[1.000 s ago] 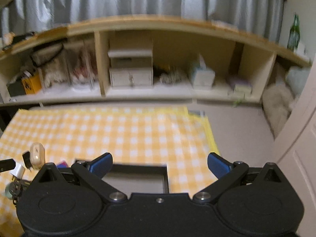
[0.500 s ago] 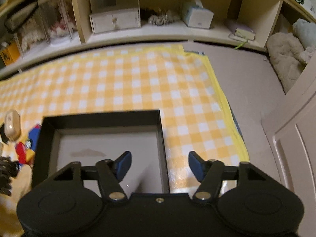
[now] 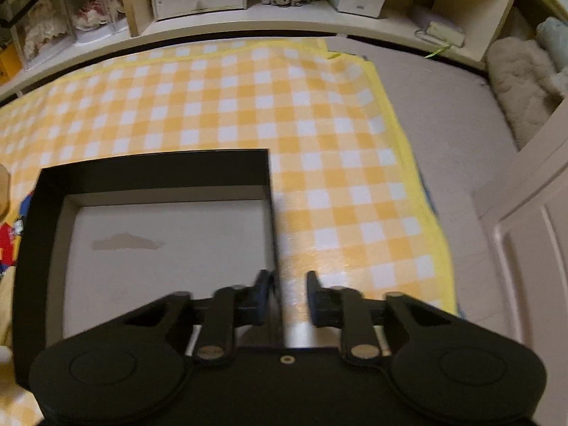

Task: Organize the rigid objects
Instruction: 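Move the left tool down to the light wooden oval piece, then close the left tool on the wooden oval and lift it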

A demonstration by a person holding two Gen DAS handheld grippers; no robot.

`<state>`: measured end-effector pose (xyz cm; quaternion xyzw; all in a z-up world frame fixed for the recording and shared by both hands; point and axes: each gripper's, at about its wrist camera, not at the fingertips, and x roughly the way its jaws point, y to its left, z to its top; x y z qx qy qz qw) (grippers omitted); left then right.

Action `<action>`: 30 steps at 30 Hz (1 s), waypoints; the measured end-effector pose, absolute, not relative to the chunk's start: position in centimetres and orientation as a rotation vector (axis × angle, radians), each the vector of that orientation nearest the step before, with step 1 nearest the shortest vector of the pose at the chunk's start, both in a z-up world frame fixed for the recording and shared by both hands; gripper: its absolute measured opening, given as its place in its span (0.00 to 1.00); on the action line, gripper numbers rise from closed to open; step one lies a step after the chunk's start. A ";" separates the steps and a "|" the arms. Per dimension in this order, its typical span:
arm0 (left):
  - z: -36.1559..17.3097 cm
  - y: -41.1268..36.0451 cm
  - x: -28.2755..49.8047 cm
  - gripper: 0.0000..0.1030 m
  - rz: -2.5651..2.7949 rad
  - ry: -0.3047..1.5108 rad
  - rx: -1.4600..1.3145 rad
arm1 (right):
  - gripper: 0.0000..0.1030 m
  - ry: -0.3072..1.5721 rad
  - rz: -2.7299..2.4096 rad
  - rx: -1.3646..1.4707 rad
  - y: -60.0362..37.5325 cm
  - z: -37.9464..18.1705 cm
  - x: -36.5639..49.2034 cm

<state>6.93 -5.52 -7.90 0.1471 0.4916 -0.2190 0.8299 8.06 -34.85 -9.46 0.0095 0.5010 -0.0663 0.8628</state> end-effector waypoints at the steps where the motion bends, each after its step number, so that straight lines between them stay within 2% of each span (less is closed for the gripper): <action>1: -7.9 -5.7 6.8 0.74 -0.477 1.042 0.315 | 0.06 1.050 -0.130 0.019 -34.6 -9.4 8.0; 5: -7.8 -6.3 6.4 0.72 -0.515 1.041 0.324 | 0.06 1.048 -0.115 -0.029 -33.6 -9.3 7.9; 10: -8.3 -6.5 6.3 0.60 -0.528 1.078 0.321 | 0.05 1.049 -0.098 -0.024 -33.6 -9.1 7.6; 13: -8.9 -6.6 6.7 0.55 -0.519 1.109 0.313 | 0.05 1.048 -0.094 -0.022 -33.6 -9.1 7.6; 24: -10.9 -8.2 7.9 0.52 -0.437 1.140 0.242 | 0.05 1.047 -0.094 -0.018 -33.6 -9.1 7.5; 27: -11.0 -8.4 7.7 0.45 -0.414 1.126 0.269 | 0.05 1.046 -0.093 -0.018 -33.6 -9.1 7.5; 30: -10.9 -8.2 7.8 0.44 -0.409 1.133 0.256 | 0.05 1.046 -0.093 -0.017 -33.6 -9.1 7.6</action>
